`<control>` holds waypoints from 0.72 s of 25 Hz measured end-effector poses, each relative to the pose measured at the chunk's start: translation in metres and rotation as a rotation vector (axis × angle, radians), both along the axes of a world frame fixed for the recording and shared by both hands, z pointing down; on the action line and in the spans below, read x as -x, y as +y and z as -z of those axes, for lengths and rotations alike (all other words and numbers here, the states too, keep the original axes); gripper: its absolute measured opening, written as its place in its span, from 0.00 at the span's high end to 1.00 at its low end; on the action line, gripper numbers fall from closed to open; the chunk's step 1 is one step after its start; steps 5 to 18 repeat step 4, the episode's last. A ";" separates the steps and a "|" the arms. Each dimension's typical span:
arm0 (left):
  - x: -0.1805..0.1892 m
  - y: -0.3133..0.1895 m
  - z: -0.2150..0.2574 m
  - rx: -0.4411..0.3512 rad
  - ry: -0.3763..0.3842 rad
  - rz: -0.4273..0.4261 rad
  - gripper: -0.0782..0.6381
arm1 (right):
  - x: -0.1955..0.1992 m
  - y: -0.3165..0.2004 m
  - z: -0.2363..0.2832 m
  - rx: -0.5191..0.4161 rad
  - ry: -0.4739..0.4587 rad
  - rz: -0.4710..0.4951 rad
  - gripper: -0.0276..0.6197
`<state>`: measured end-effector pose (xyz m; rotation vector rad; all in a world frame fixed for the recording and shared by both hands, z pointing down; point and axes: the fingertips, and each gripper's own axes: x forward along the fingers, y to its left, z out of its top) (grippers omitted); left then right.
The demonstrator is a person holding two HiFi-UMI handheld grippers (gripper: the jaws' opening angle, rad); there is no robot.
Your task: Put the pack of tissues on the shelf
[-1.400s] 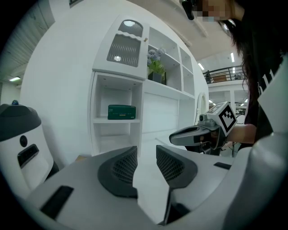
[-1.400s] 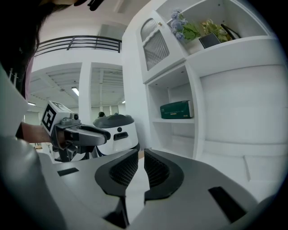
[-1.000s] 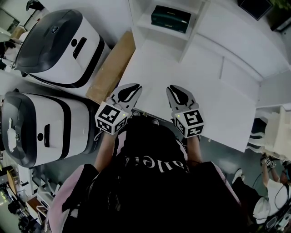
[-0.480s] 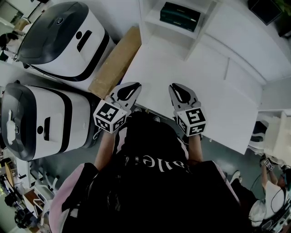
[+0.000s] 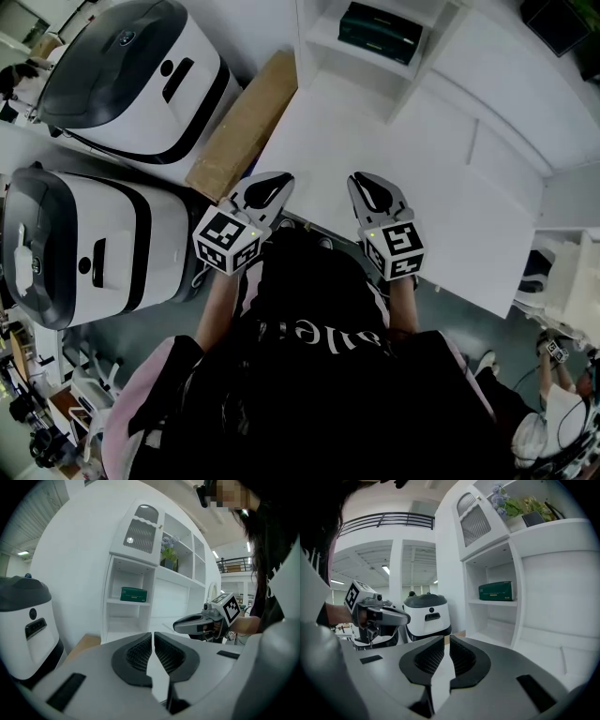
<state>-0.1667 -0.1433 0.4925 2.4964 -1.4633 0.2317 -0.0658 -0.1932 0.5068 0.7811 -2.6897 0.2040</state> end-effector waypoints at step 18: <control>0.008 0.001 -0.002 0.015 0.013 0.003 0.85 | 0.007 0.000 -0.002 0.005 0.006 0.007 0.85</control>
